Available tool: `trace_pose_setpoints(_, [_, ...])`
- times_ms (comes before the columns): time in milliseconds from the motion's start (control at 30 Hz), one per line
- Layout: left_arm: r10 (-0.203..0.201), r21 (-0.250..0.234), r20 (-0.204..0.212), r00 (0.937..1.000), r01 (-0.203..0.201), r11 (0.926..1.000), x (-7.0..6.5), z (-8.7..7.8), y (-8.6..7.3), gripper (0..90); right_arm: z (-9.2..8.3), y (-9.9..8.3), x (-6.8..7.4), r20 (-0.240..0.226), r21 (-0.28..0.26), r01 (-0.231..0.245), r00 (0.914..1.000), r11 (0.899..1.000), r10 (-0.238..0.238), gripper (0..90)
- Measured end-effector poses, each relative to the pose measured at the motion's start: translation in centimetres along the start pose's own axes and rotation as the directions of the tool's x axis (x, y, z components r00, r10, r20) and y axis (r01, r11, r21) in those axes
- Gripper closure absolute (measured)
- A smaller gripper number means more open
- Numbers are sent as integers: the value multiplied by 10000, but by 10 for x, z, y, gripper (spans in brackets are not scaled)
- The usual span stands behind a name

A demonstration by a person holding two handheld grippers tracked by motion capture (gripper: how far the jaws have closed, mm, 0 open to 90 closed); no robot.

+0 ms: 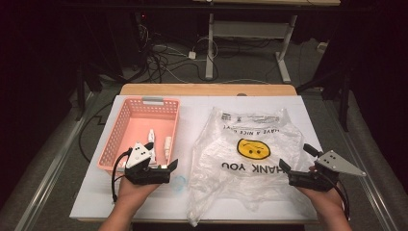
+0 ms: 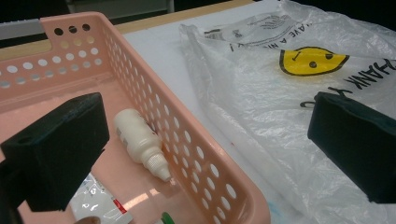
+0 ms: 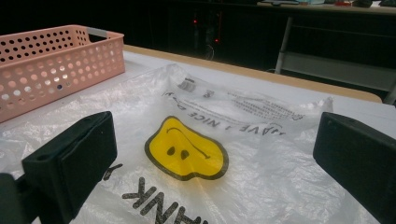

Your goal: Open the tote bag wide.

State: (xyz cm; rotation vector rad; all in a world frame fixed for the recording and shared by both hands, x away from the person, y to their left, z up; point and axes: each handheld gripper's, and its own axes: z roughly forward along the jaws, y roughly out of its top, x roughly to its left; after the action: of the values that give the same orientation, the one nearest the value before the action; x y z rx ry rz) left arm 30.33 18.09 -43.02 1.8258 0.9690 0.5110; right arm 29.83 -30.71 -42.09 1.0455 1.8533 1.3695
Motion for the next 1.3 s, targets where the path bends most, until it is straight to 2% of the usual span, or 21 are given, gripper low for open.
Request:
trace_pose_setpoints(433, [-229,-98,152,9996,231,9997,1,-4,2,0,0,3,3,-68,-30,61,10000,10000,-61,0])
trace_pose_setpoints(567, [-174,-100,188,9997,176,9998,1,-4,3,0,-1,3,2,-77,-40,58,10000,10000,-58,0])
trace_pose_setpoints(667, [-95,40,428,9990,93,9999,-1,-4,5,0,-1,3,2,-77,-38,79,9999,10000,-80,0])
trace_pose_setpoints(833, [57,89,563,9984,-62,9999,-5,-4,7,0,-1,3,2,-78,8,88,9999,10000,-88,0])
trace_pose_setpoints(1000, [-12,33,721,9974,9,10000,-8,-6,9,0,-2,4,1,-31,56,110,9999,9999,-109,1])
trace_pose_setpoints(1300, [92,131,1162,9932,-108,9999,-17,-4,11,0,-6,3,-9,155,328,-63,9999,9994,58,29])
